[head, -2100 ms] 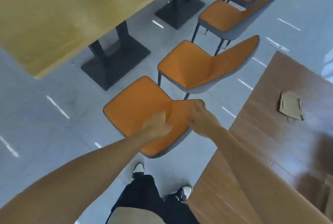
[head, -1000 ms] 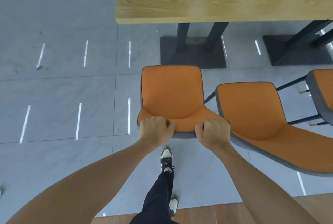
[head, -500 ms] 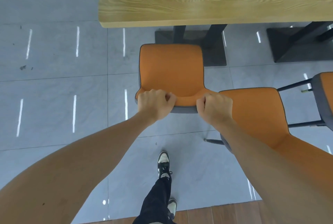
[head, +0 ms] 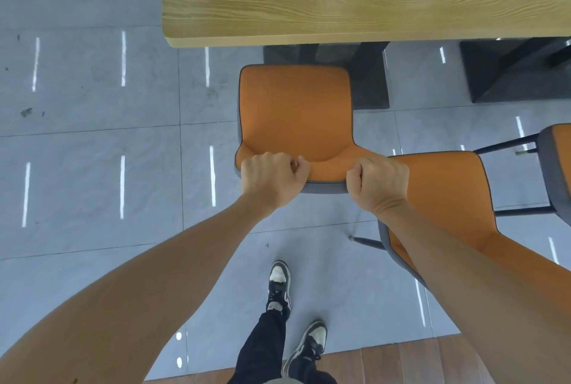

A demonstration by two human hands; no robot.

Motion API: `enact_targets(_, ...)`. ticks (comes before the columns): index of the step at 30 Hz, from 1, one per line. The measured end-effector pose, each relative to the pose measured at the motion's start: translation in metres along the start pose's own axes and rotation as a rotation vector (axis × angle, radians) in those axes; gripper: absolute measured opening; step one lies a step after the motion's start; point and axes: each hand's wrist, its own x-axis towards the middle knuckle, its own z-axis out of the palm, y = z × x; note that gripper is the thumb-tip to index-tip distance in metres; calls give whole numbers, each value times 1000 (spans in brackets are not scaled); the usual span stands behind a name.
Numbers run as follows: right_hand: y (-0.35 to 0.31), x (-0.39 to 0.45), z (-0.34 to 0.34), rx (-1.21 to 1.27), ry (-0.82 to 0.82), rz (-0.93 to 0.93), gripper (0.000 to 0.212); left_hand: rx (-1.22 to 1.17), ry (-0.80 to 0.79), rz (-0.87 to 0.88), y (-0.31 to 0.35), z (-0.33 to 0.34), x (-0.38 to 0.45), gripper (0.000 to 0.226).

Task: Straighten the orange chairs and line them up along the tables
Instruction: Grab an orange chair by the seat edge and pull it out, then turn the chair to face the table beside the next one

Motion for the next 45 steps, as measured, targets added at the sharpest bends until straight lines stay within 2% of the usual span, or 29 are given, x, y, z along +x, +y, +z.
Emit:
enact_targets(10,7,15,4,0,45,15,33,33,-49,16,1,-1,18,54)
enact_targets(14,6,16,2,32,-6,36,33,43,-33,30,1,2,19,55)
enact_targets(16,5,18,-1,43,-69,60,33,64,-47,34,2,2,19,55)
enact_targets(20,2,22,-16,46,-335,98,39,60,-77,6,3,-1,19,57)
enact_targets(23,-2,22,-33,107,-517,110,44,34,-164,-48,9,-5,12,56)
enact_targets(27,6,-4,-63,155,-506,85,45,59,-212,-66,26,-3,-3,57)
enact_targets(30,26,-37,-86,179,-526,5,50,142,-162,-32,59,3,-25,52)
enact_targets(32,43,-58,-101,165,-559,-2,50,210,-168,-17,87,10,-44,63)
enact_targets(34,65,-81,-115,121,-610,22,44,173,-189,-28,117,17,-61,75)
enact_targets(36,91,-107,-131,107,-636,35,39,87,-204,-43,150,25,-79,67)
enact_targets(39,139,-151,-156,92,-632,44,45,-41,-291,53,211,40,-110,46)
enact_targets(41,174,-180,-166,78,-650,64,50,-101,-334,80,257,54,-135,43)
enact_targets(45,253,-239,-180,26,-617,39,46,-119,-317,97,356,99,-190,45)
